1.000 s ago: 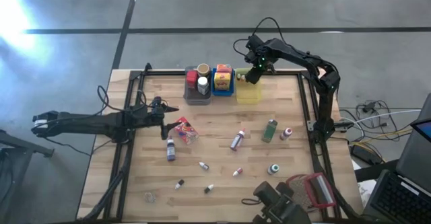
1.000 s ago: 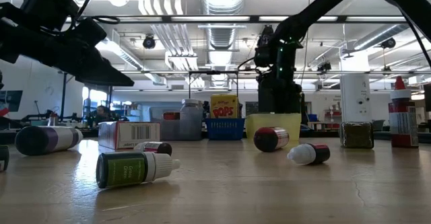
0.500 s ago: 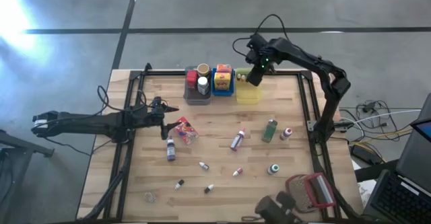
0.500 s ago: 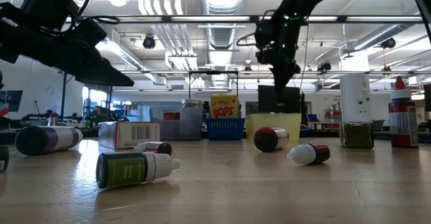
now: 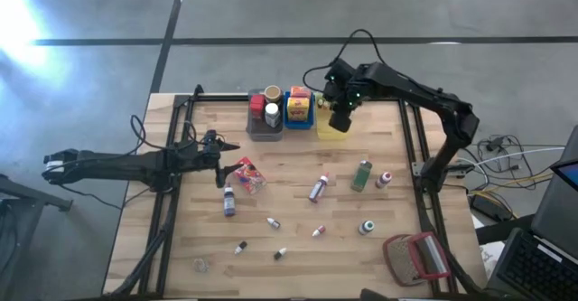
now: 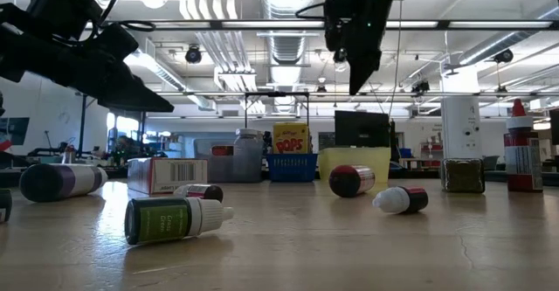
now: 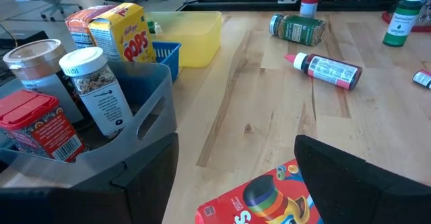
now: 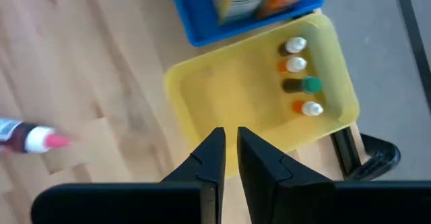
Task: Pick & Place Kitchen Items
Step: Adjust the right small pink food coloring bottle
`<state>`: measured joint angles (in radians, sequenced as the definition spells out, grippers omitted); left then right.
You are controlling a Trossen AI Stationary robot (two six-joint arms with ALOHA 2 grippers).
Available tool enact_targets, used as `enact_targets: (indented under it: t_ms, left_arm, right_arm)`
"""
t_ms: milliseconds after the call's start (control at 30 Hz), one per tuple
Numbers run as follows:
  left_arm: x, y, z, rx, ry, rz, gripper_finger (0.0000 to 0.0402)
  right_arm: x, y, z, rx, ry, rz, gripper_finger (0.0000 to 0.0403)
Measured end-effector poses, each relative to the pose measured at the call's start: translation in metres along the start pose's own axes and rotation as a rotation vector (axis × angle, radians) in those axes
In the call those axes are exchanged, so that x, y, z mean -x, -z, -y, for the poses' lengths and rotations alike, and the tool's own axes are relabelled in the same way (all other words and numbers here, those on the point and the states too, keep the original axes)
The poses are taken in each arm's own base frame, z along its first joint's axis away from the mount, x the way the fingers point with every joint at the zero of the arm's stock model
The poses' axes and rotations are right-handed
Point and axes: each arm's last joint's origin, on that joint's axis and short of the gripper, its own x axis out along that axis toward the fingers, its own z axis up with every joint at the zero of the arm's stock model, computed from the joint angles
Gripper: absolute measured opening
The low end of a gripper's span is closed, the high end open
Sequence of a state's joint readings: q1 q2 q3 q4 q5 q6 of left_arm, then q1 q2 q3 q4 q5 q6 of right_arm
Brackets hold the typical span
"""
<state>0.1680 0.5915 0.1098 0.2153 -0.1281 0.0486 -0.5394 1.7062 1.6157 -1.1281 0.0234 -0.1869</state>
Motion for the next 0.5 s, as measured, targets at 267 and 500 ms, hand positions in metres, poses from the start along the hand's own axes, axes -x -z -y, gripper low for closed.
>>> enact_targets:
  t_ms: [267, 500]
  left_arm:
    - [0.000, 0.000, 0.000, 0.000, 0.000, 0.000, 0.0301]
    - [0.000, 0.000, 0.000, 0.000, 0.000, 0.000, 0.0301]
  right_arm:
    - [0.013, 0.008, -0.032, 0.082, -0.040, -0.049, 0.0049]
    - [0.022, 0.018, -0.048, 0.062, -0.057, -0.105, 0.0039]
